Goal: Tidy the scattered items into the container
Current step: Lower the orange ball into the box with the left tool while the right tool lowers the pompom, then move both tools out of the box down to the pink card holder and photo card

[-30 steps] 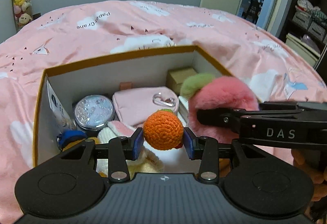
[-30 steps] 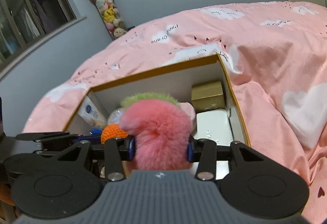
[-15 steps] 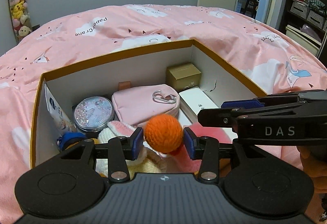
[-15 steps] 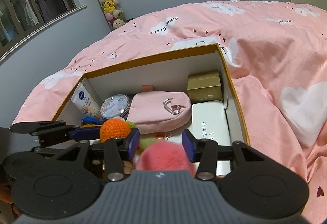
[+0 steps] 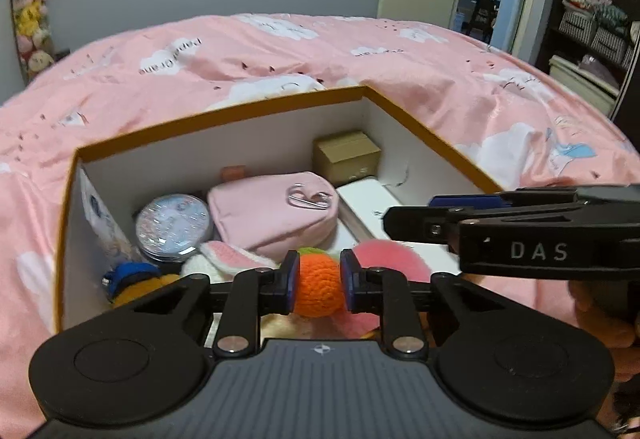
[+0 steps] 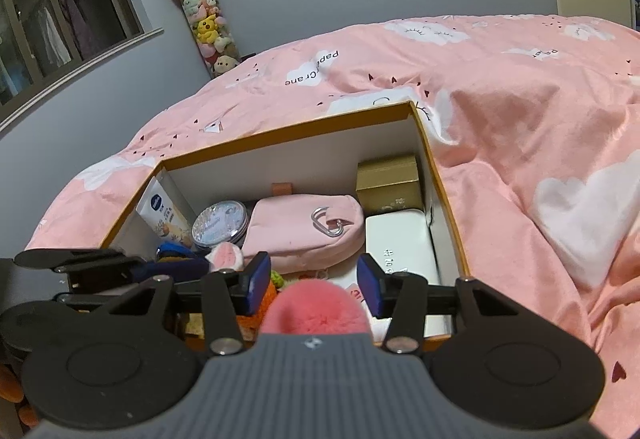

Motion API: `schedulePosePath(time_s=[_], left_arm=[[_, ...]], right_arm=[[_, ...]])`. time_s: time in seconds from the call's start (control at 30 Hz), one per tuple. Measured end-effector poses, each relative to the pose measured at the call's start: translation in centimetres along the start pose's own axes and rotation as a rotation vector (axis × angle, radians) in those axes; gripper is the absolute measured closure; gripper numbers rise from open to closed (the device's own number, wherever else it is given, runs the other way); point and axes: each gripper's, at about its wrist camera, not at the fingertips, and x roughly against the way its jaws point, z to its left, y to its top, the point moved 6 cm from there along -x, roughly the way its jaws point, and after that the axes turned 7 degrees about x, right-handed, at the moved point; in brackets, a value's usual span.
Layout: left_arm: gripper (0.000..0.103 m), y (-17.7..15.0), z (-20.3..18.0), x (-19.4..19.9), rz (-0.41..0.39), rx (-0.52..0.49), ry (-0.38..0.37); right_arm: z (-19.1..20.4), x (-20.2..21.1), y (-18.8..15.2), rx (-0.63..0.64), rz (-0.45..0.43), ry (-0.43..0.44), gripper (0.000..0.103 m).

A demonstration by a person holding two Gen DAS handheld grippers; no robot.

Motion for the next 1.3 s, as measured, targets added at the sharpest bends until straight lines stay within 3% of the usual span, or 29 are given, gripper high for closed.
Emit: schedulePosePath(time_s=[0.17,0.33,0.6,0.87,1.03,1.2,1.3], left_arm=[[0.086,0.0,0.3,-1.4,0.077,0.051,-0.003],[0.086,0.0,1.2,-2.8,0.179,0.187,-0.089],[0.084,-0.1,0.7,-1.9,0.131,0.140,-0.055],[0.069,1.4,0.5,3.1,-0.013,0.081,0.031],[0.051,1.2,0.5,7.0,-0.070,0.030,0.079],[0.051,-1.3,1.3,8.8,0.016,0.000,0.133],[0.049,-3.7,2.3,8.7,0.097,0.005,0.165]], right_arm=[[-0.1,0.0,0.1,-0.009,-0.009,0.002,0.052],[-0.4,0.2,0.4,0.009,-0.026,-0.045,0.050],[-0.7,0.1,0.2,-0.001,-0.017,-0.045,0.050],[-0.2,1.8,0.6,0.012,-0.069,-0.049,0.048],[0.9,4.4,0.3,0.013,-0.143,-0.044,0.045],[2.1,7.1,-1.5,-0.012,-0.197,-0.020,0.045],[3.0,7.5,-3.3,-0.004,-0.163,0.011,0.045]])
